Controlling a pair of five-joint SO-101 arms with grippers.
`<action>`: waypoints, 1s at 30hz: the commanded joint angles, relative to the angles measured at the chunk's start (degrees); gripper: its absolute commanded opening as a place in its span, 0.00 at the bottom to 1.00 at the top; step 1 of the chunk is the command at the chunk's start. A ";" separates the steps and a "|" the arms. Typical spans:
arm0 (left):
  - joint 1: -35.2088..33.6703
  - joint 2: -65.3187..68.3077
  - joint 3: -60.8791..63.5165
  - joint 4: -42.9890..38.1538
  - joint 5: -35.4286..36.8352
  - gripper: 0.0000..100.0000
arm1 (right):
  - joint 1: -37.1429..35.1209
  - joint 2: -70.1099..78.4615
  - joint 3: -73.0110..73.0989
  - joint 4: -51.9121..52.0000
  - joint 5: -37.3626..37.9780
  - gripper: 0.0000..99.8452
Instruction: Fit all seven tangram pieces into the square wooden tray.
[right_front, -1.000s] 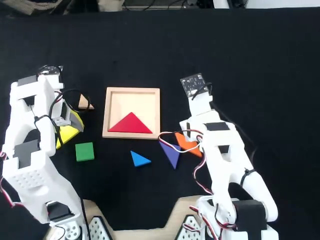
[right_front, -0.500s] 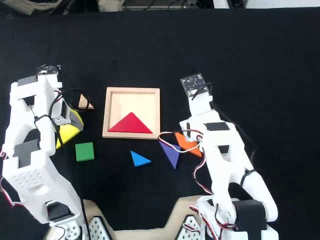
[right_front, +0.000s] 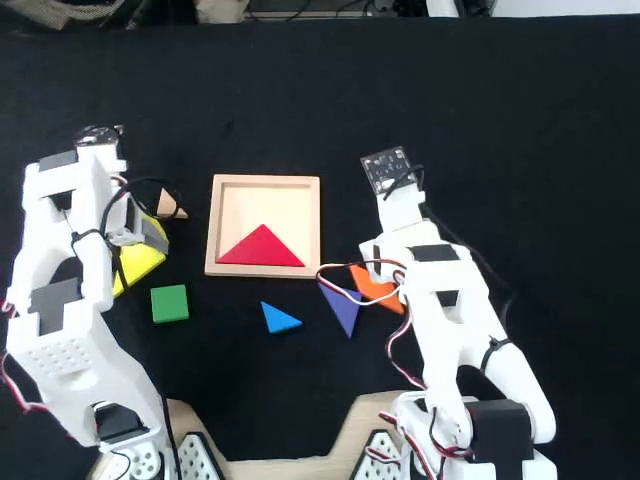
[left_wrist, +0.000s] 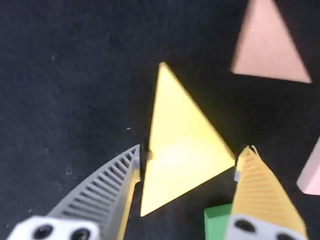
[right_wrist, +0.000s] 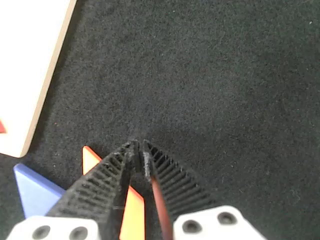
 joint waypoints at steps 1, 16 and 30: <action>2.95 -0.70 -1.54 -0.62 0.62 0.30 | -0.53 -0.04 -0.22 -0.88 0.62 0.01; 2.24 -0.79 1.01 -0.62 -11.25 0.30 | -0.53 -0.04 -0.22 -0.88 0.62 0.01; 2.07 -0.97 7.78 -8.44 -15.47 0.36 | -0.53 -0.04 -0.22 -0.88 0.62 0.01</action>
